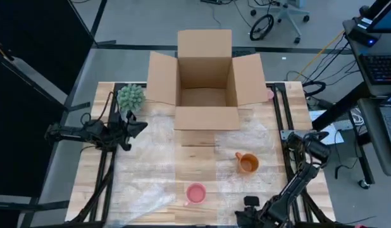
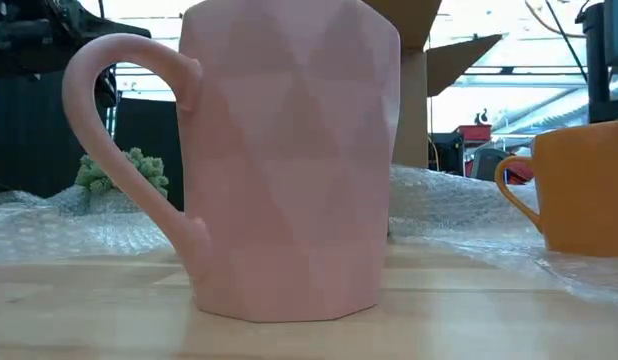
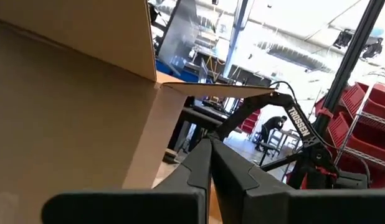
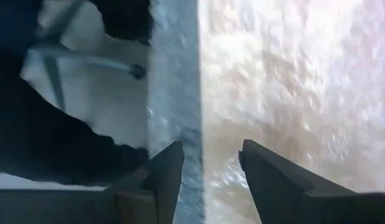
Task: Wrap mug
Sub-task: Wrap the yellow mug with bubble wrap
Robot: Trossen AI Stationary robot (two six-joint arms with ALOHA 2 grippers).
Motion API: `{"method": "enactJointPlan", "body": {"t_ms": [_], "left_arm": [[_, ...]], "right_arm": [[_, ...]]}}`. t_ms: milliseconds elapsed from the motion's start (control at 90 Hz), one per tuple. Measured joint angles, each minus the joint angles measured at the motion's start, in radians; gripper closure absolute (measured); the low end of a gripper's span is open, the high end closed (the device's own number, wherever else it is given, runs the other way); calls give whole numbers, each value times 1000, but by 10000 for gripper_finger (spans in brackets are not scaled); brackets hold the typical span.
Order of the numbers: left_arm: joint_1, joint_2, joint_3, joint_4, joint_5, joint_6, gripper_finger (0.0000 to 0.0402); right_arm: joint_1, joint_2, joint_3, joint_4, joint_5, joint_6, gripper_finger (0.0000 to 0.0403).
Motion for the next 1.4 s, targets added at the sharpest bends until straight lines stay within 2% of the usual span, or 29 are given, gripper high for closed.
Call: {"method": "enactJointPlan", "body": {"t_ms": [144,222,311,422,478,644,811,933,1222,1400], "left_arm": [[0,0,0,-2,9,0,402],[0,0,0,-5,9,0,402],[0,0,0,-4,9,0,402],[0,0,0,-4,9,0,402],[0,0,0,-4,9,0,402],[0,0,0,-4,10,-1,402],[0,0,0,-1,10,-1,402],[0,0,0,-1,10,-1,402],[0,0,0,-1,13,-1,402],[0,0,0,-1,13,-2,402]], "right_arm": [[-10,24,3,7,-34,-16,262],[-19,22,3,5,-56,-4,277],[-18,22,2,2,-49,9,314],[-19,22,3,-6,-76,42,378],[-18,19,3,-8,-78,42,394],[-26,-14,-3,-34,-86,49,396],[-50,-115,-2,-94,-76,34,400],[-70,-202,-2,-217,-7,10,401],[-164,-410,-2,-636,116,36,402],[-246,-491,-2,-770,176,25,402]]}}
